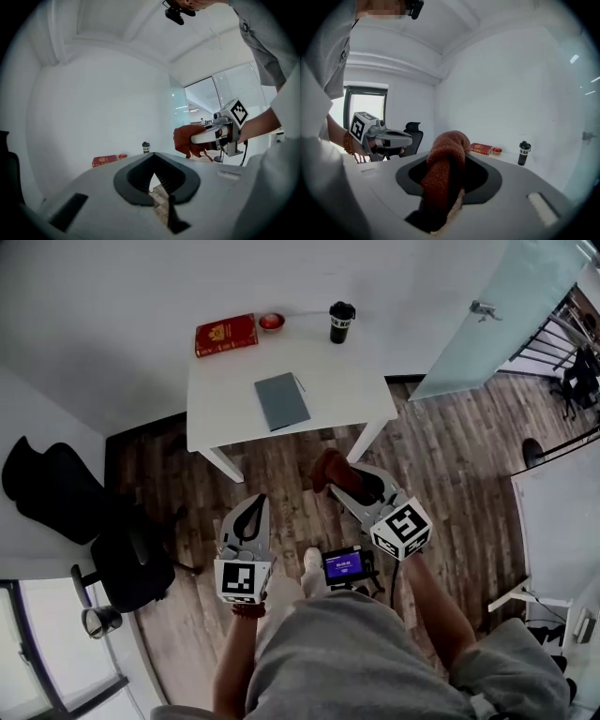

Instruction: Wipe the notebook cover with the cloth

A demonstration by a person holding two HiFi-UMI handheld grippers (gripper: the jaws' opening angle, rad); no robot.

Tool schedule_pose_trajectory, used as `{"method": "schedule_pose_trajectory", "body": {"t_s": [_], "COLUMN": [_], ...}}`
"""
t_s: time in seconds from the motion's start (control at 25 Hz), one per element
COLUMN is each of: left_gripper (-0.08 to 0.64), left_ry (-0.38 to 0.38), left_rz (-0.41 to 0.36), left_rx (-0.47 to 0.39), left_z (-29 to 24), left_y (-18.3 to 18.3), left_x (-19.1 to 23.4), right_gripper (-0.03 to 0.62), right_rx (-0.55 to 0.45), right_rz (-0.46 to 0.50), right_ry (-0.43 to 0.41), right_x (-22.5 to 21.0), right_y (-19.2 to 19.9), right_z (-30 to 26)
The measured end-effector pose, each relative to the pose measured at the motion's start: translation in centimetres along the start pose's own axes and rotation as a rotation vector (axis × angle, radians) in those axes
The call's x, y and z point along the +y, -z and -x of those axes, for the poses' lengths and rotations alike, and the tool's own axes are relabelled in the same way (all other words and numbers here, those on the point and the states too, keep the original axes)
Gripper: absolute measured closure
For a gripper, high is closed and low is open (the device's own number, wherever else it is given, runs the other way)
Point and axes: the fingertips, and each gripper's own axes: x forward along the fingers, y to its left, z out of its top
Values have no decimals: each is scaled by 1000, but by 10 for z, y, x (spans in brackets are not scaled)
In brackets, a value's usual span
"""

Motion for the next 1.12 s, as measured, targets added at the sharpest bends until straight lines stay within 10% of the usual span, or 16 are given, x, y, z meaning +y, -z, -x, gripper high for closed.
{"method": "schedule_pose_trajectory", "body": {"t_s": [0.52, 1.12], "left_gripper": [540, 404], "left_ry": [74, 301], "left_rz": [7, 3], "left_rx": [93, 283], "left_z": [-137, -238], "left_y": [77, 196], "left_x": [121, 185], "right_gripper": [426, 423], "right_rx": [132, 452], "right_rz": [141, -11], "right_ry": [-65, -112], "right_x": [-106, -188], "right_y": [-7, 57], "right_z": [-183, -360]}}
